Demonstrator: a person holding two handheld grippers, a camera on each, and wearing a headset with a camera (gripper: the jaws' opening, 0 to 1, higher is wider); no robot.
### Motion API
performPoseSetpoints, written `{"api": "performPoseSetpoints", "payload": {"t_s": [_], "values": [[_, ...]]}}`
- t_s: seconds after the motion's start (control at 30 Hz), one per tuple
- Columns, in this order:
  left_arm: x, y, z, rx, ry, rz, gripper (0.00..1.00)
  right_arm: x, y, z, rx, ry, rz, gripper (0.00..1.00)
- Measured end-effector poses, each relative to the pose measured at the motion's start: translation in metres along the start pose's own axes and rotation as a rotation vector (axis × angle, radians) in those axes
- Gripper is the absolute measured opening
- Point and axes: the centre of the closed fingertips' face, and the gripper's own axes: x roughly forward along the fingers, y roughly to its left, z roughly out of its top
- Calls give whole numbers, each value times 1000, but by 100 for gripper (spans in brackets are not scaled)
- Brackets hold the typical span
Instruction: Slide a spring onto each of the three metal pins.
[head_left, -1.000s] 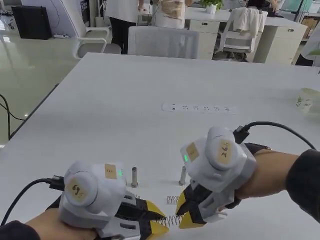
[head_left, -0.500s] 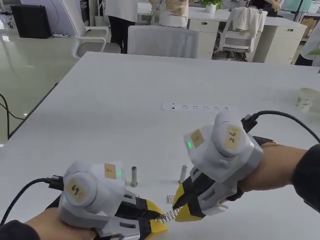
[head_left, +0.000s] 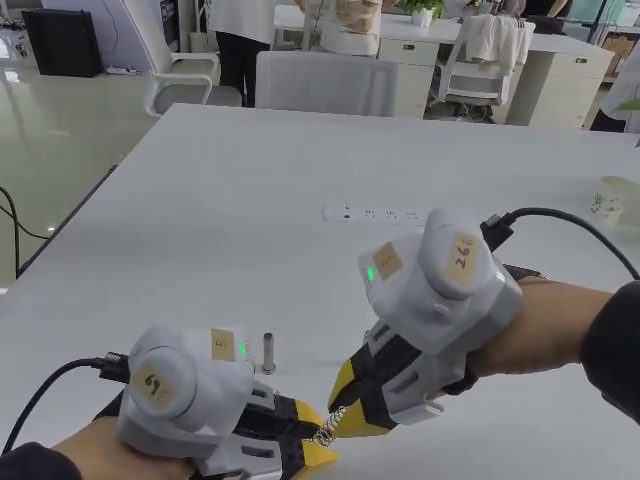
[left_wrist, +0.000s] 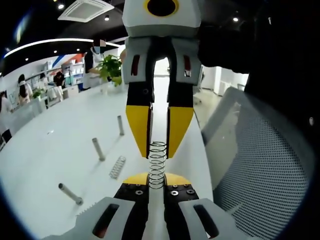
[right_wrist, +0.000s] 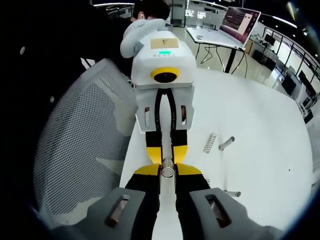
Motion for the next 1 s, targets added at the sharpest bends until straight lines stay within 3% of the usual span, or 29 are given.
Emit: {"api": "performPoseSetpoints", "payload": {"t_s": [0.37, 0.7, 1.0], "values": [[1, 1, 4, 5, -18, 0, 2, 4, 0, -5, 28, -4, 6, 9], [-3, 1, 17, -18, -75, 2, 1, 4, -1, -3, 59, -38, 7, 9], [-2, 1, 17, -29, -81, 6, 2, 2, -2, -4, 61, -29, 7, 8]]}}
